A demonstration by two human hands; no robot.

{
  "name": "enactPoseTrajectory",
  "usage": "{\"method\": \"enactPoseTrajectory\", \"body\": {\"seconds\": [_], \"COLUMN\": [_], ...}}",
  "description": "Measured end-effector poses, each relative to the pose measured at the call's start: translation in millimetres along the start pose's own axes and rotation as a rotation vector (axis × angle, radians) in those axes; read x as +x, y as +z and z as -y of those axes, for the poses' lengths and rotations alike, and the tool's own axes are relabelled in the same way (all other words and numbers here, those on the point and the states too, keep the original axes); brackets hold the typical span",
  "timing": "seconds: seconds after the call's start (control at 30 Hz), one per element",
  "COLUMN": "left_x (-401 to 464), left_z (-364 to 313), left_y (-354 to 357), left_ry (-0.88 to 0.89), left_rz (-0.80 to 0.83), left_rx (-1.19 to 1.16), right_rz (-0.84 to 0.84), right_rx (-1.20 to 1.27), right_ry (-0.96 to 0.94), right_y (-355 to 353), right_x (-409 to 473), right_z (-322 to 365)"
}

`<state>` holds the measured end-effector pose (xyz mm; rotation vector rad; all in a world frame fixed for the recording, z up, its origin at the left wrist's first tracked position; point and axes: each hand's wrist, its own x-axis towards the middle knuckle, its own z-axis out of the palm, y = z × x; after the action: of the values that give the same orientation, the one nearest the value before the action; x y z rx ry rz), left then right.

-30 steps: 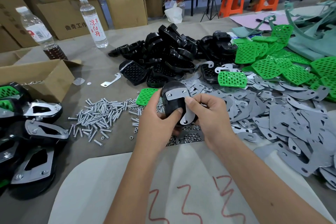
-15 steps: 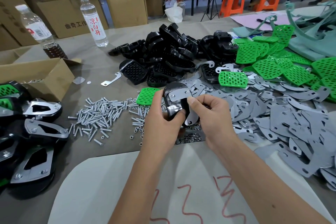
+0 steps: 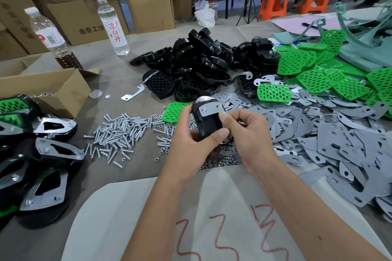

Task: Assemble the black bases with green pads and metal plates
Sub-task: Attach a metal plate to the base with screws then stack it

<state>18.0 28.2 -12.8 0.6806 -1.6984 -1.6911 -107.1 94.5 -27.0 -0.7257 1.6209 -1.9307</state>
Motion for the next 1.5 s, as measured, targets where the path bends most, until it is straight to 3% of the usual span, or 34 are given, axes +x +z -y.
{"method": "enactPoseTrajectory", "body": {"seconds": [0.23, 0.4, 0.6, 0.9, 1.07, 1.23, 1.5], "left_x": [0.8, 4.1, 5.1, 11.2, 9.2, 6.2, 8.9], "left_z": [-0.8, -0.6, 2.3, 7.9, 3.0, 0.2, 3.5], "left_y": [-6.8, -12.0, -16.6, -11.1, -11.2, -7.6, -2.5], "left_ry": [0.005, 0.044, 0.062, 0.090, 0.068, 0.042, 0.164], "left_rz": [0.034, 0.071, 0.104, -0.126, -0.157, -0.202, -0.376], "left_rx": [-0.072, -0.034, -0.031, 0.056, -0.041, 0.016, 0.370], "right_rz": [0.023, 0.269, 0.253, 0.204, 0.236, 0.236, 0.169], "right_rx": [0.083, 0.094, 0.082, 0.007, -0.005, -0.018, 0.012], "right_ry": [0.061, 0.020, -0.033, -0.064, -0.059, -0.029, -0.060], "right_y": [-2.9, -5.2, -4.6, 0.6, 1.6, 1.9, -1.6], "right_x": [0.2, -5.0, -4.8, -3.0, -4.6, -5.7, -3.8], "right_z": [4.5, 12.5, 13.1, 7.7, 7.8, 9.5, 11.6]}}
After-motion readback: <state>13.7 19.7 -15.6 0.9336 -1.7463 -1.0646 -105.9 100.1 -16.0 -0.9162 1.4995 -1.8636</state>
